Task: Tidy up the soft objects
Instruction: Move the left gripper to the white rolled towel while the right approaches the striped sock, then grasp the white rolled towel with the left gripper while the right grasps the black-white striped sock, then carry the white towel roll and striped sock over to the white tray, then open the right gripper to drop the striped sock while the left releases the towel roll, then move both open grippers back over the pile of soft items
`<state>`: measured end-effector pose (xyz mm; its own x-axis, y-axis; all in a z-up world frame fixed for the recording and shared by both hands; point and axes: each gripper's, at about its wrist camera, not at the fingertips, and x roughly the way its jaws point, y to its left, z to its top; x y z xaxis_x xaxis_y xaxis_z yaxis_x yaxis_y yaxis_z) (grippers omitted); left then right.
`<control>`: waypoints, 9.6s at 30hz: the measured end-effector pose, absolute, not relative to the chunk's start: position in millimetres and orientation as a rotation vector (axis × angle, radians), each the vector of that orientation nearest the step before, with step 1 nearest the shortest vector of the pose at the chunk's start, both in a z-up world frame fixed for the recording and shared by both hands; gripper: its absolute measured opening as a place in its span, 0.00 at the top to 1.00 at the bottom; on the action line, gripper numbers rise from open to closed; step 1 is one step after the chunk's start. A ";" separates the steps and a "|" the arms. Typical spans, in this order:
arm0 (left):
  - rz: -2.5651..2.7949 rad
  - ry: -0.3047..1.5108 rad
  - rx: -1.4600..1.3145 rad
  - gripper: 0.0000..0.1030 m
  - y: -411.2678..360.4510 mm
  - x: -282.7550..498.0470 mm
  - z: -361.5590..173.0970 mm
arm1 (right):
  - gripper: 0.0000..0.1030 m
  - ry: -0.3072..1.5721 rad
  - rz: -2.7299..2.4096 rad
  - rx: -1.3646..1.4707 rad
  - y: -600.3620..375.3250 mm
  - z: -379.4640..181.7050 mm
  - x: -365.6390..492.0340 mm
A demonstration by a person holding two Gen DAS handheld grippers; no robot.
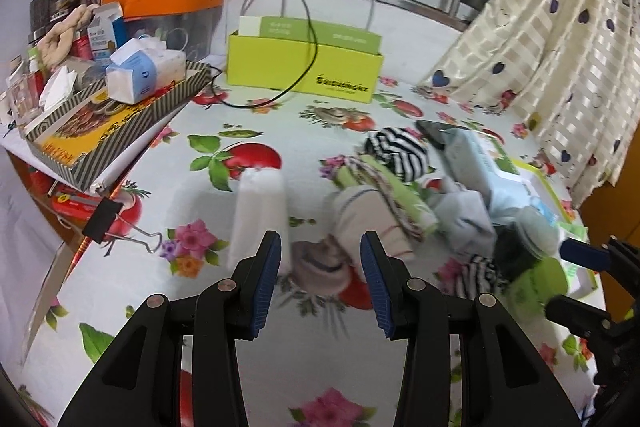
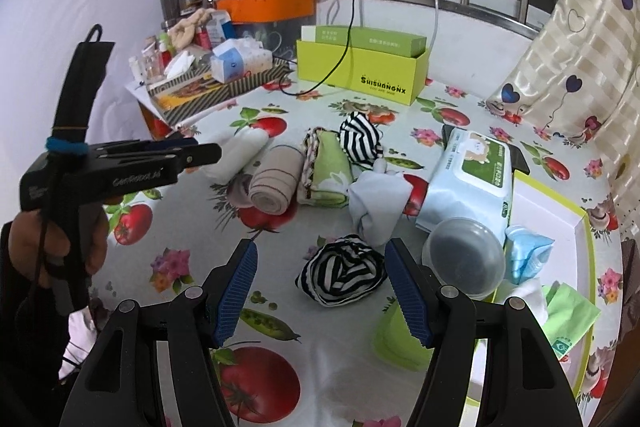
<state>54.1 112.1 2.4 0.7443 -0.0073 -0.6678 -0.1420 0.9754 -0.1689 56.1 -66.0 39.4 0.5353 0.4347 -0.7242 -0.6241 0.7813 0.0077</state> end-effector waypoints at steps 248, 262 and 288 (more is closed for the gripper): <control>-0.380 0.676 -0.107 0.56 -76.0 26.9 42.2 | 0.38 0.737 0.401 -0.113 -218.8 58.2 21.9; -0.352 0.676 -0.134 0.56 -57.4 26.7 39.2 | 0.38 0.746 0.432 -0.142 -197.2 58.1 26.6; -0.243 0.681 -0.194 0.56 -1.1 30.3 29.8 | 0.38 0.746 0.525 -0.206 -143.1 60.9 36.9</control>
<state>30.3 -1.1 29.8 0.7503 -0.2843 -0.5968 0.1580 0.9538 -0.2556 36.9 -143.1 60.9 0.6134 0.3807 -0.6919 -0.5236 0.8520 0.0046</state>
